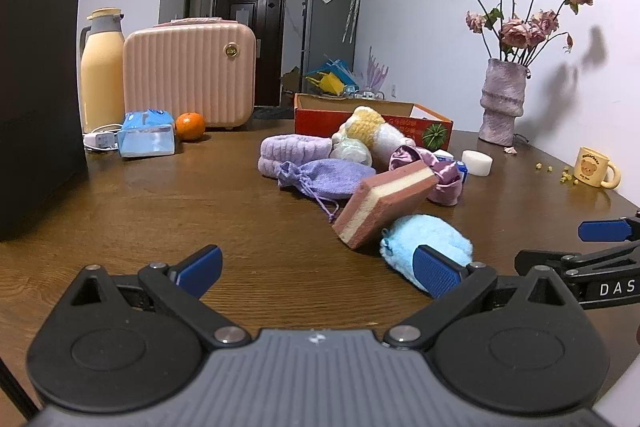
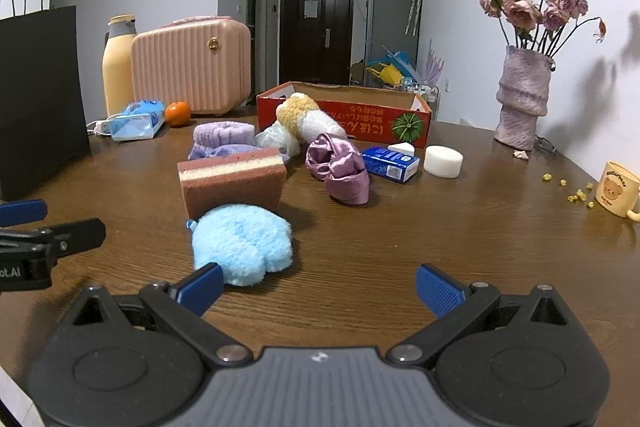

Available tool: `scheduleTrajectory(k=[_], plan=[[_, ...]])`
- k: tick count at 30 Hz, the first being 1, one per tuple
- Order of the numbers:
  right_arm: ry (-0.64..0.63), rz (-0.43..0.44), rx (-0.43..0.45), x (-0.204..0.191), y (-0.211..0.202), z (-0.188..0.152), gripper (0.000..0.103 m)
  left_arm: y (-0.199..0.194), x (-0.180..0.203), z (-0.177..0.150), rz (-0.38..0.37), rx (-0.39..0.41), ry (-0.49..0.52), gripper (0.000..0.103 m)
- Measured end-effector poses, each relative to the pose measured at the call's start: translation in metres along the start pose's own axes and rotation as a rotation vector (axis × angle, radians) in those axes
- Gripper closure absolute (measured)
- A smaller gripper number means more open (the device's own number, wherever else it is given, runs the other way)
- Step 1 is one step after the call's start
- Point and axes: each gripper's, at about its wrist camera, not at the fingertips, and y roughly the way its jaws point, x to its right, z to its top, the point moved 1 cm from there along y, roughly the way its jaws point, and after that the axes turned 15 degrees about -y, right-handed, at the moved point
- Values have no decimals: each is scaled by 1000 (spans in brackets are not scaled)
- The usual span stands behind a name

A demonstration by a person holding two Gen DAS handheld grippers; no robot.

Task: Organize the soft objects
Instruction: 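Move the right tool to the light-blue plush and close on it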

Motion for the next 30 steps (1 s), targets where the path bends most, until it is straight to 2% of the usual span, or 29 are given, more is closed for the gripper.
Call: scheduleTrajectory(k=[14, 30], plan=[[-30, 37, -50, -12, 38, 12, 0, 26, -15, 3, 23, -37, -22, 0], [-93, 133, -87, -33, 87, 31, 1, 42, -32, 8, 68, -65, -54, 0]])
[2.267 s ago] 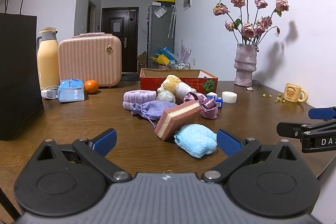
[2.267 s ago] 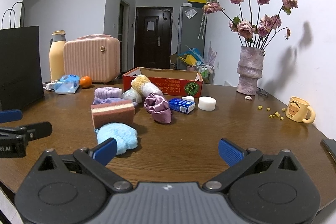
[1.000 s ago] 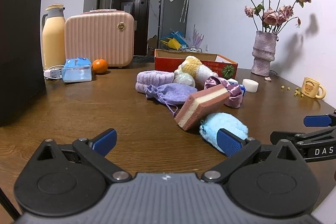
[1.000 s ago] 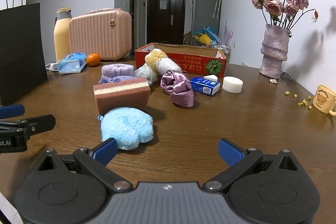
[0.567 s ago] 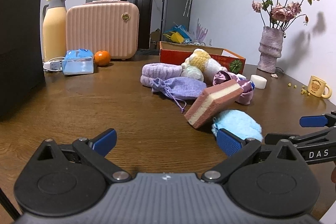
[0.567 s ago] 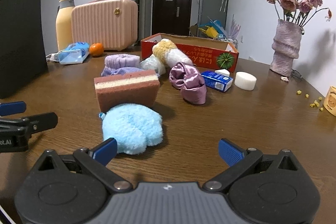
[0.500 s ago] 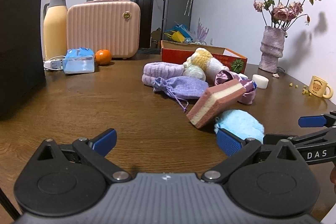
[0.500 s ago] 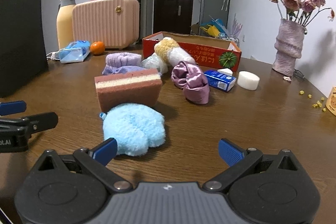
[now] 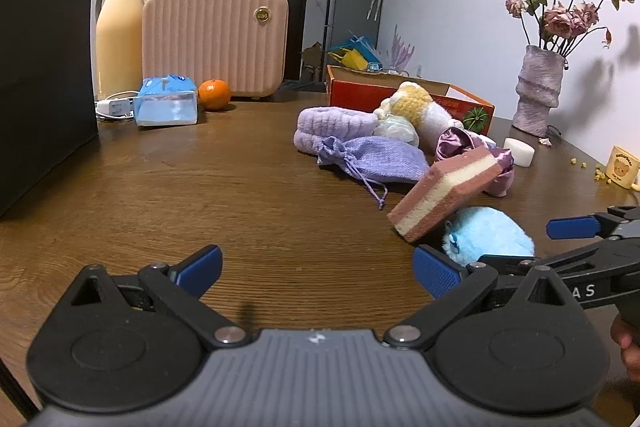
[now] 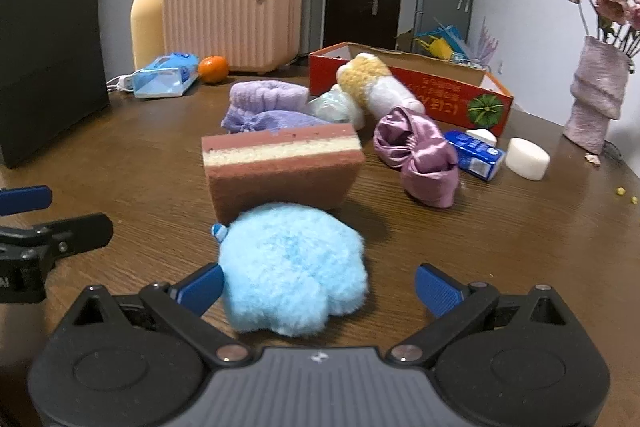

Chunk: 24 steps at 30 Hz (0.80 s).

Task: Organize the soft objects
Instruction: 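Move the right tool to the light-blue plush and close on it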

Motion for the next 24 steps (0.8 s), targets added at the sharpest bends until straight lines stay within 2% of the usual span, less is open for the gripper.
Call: scheduleTrajectory(k=[5, 14, 24], plan=[[-21, 22, -11, -1, 13, 6, 2, 3, -1, 0, 5, -10, -5, 0], [-25, 68, -24, 1, 32, 11, 20, 8, -1, 0, 11, -20, -6, 0], [-5, 102, -6, 4, 34, 8, 26, 10, 3, 1, 17, -26, 8, 0]])
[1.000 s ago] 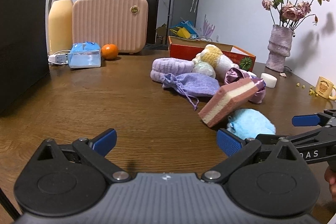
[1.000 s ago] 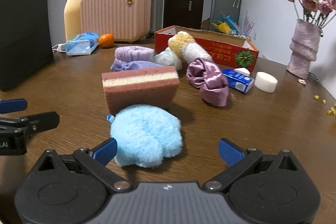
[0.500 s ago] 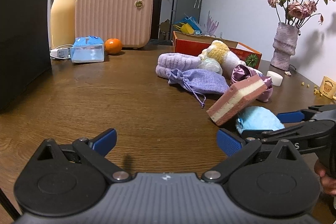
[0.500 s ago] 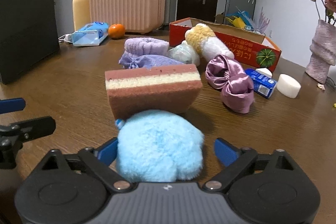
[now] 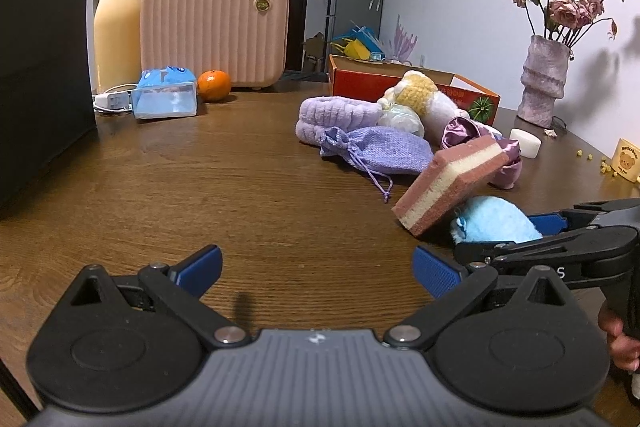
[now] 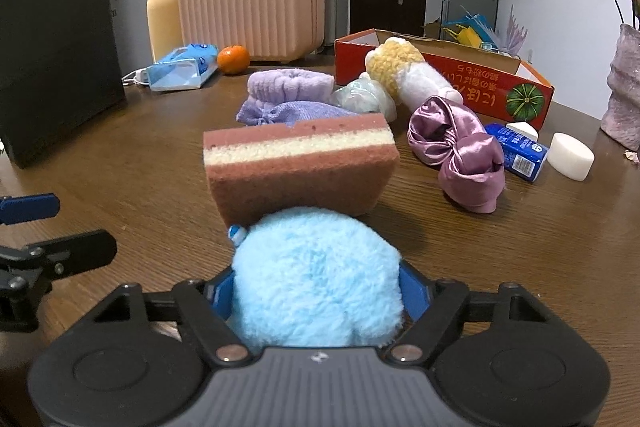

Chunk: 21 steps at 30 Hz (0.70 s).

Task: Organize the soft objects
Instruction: 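Grasp the pink sponge block with the left tool while the right tool holds the plush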

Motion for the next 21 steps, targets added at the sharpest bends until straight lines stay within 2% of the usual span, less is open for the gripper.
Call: scheduleTrajectory(k=[14, 21], plan=[[43, -21, 76, 12, -11, -1, 26, 4, 14, 19, -32, -11, 62, 0], [73, -46, 107, 22, -18, -4, 26, 20, 28, 32, -69, -20, 141, 0]])
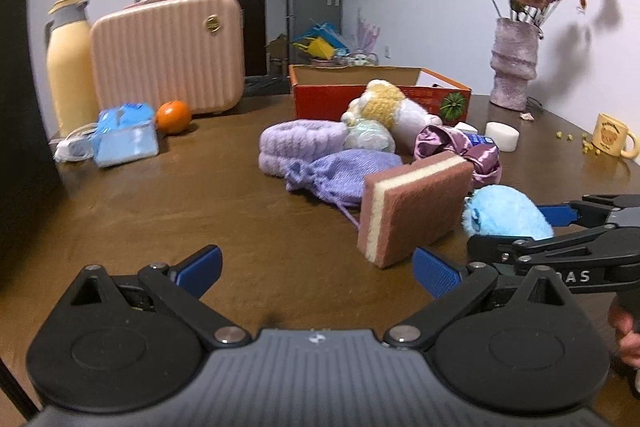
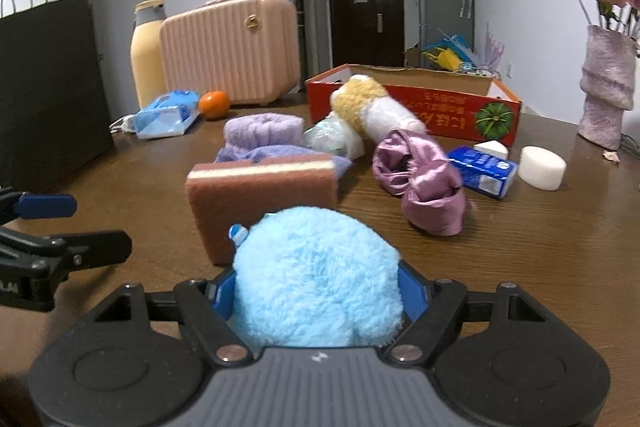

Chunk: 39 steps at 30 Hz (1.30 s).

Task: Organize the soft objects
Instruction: 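Grasp the pink sponge block with the left tool while the right tool holds the plush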

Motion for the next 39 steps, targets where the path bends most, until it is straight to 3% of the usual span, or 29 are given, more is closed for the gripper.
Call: scheduleTrajectory(k=[12, 23, 39], plan=[[90, -101, 11, 38, -13, -15, 26, 40, 22, 10, -75, -52, 73, 0], [143, -178, 9, 65, -21, -26, 26, 63, 31, 16, -111, -47, 90, 0], [184, -192, -9, 79, -17, -32, 26, 92, 46, 20, -212, -57, 157, 0]])
